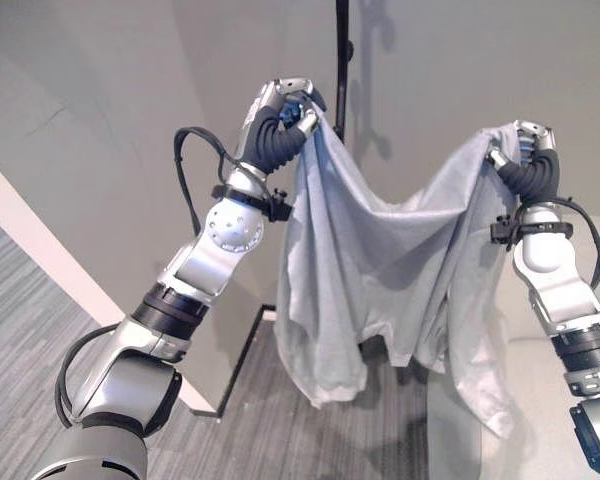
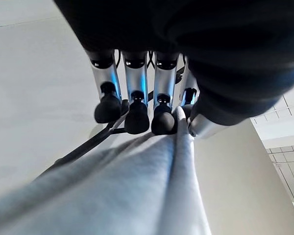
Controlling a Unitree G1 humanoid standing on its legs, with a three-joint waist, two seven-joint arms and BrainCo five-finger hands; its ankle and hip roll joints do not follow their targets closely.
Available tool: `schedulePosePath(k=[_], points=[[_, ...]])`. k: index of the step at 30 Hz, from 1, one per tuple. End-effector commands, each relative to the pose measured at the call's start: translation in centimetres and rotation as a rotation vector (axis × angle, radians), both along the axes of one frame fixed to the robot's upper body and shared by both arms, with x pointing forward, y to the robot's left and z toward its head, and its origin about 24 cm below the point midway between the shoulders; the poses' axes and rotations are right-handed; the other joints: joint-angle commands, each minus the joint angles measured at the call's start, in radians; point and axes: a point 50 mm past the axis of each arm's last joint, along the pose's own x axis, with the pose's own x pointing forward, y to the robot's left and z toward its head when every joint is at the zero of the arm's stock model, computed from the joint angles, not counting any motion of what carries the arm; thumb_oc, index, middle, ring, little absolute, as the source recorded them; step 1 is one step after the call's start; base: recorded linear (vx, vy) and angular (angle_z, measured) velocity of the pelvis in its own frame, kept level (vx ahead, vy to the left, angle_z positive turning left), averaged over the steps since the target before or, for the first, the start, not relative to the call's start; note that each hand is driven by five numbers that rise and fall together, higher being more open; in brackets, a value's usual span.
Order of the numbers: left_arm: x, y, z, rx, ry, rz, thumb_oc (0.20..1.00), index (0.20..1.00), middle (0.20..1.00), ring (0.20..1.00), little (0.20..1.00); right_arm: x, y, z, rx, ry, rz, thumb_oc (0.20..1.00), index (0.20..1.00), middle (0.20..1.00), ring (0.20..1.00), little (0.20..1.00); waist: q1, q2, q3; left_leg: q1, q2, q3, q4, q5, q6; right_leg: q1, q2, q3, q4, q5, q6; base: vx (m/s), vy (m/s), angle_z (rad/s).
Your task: Hang the clothes on the sofa on the clothes rack.
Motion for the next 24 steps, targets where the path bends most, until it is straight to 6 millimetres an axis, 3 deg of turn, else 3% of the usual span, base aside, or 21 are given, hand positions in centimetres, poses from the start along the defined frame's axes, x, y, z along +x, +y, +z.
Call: schedulePosePath(k=[1,4,7,9,12,14,15,18,24], points=[[0.2,0.6,2.7,-0.028,-0.093,0.027,0.200,0.200,0.200,0.200,0.200,0.1,-0.2,4.2,-0.040,-0.144,-0.010,0.200,0.200,0.200,0.200,0.200,0.015,-0.007,0.030,0.048,-0.058,0.012,0.041,-0.109,0.054,-0.081,-0.060,0.063,0.267,0.103,0.078,0.02,0.102,-0.07],[0.2,0.5,2.8,-0.028,-0.092,0.025,0.200,0.200,0.200,0.200,0.200,0.1,-0.4,4.1,-0.035,-0.147,-0.015,0.200,0.200,0.200,0.200,0.200,0.008,-0.003,0.036,0.059,-0.057,0.001,0.053,-0.130,0.057,-0.127,-0.057,0.063,0.296,0.067,0.060,0.12,0.051,0.00],[0.1,0.7,3.1,-0.013,-0.110,0.029,0.200,0.200,0.200,0.200,0.200,-0.1,-0.7,5.0,-0.032,-0.177,-0.022,0.200,0.200,0.200,0.200,0.200,-0.004,0.000,0.037,0.095,-0.057,-0.014,0.035,-0.145,0.048,-0.162,-0.034,0.047,0.165,0.055,0.055,0.17,-0.017,0.13],[0.1,0.7,3.3,-0.012,-0.116,0.031,0.200,0.200,0.200,0.200,0.200,0.0,-0.7,5.3,-0.031,-0.185,-0.025,0.200,0.200,0.200,0.200,0.200,-0.010,0.003,0.040,0.110,-0.053,-0.024,0.026,-0.152,0.046,-0.168,-0.024,0.033,0.101,0.067,0.059,0.15,-0.019,0.27],[-0.2,1.3,4.4,-0.015,-0.165,0.055,0.200,0.200,0.200,0.200,0.200,-0.2,-0.9,6.7,-0.036,-0.235,-0.030,0.200,0.200,0.200,0.200,0.200,-0.032,-0.002,0.056,0.172,-0.046,-0.052,0.026,-0.193,0.026,-0.205,0.013,-0.028,-0.094,0.123,0.092,0.31,-0.079,0.39],[-0.3,1.2,4.6,-0.016,-0.176,0.050,0.200,0.200,0.200,0.200,0.200,-0.3,-0.8,7.1,-0.046,-0.243,-0.026,0.200,0.200,0.200,0.200,0.200,-0.036,-0.014,0.035,0.184,-0.048,-0.062,0.018,-0.208,0.026,-0.190,0.009,-0.031,-0.101,0.143,0.088,0.29,-0.154,0.35],[-0.4,1.2,4.6,-0.030,-0.182,0.048,0.200,0.200,0.200,0.200,0.200,-0.4,-0.8,7.2,-0.051,-0.251,-0.017,0.200,0.200,0.200,0.200,0.200,-0.042,-0.024,0.017,0.200,-0.034,-0.081,0.012,-0.209,0.015,-0.182,0.008,-0.014,-0.094,0.166,0.084,0.44,-0.247,0.30],[-0.4,0.8,3.9,-0.075,-0.155,0.020,0.200,0.200,0.200,0.200,0.200,-0.8,-1.1,7.0,-0.068,-0.247,-0.012,0.200,0.200,0.200,0.200,0.200,-0.059,-0.017,-0.033,0.218,0.038,-0.117,0.009,-0.214,-0.015,-0.155,0.036,-0.019,-0.080,0.144,0.051,0.38,-0.287,0.54],[-0.4,0.9,2.9,-0.113,-0.107,-0.004,0.200,0.200,0.200,0.200,0.200,-1.0,-0.9,7.0,-0.064,-0.256,0.008,0.200,0.200,0.200,0.200,0.200,-0.055,0.008,-0.069,0.201,0.122,-0.135,0.052,-0.109,-0.080,-0.105,0.100,-0.057,-0.093,0.071,0.005,0.21,-0.188,0.30]])
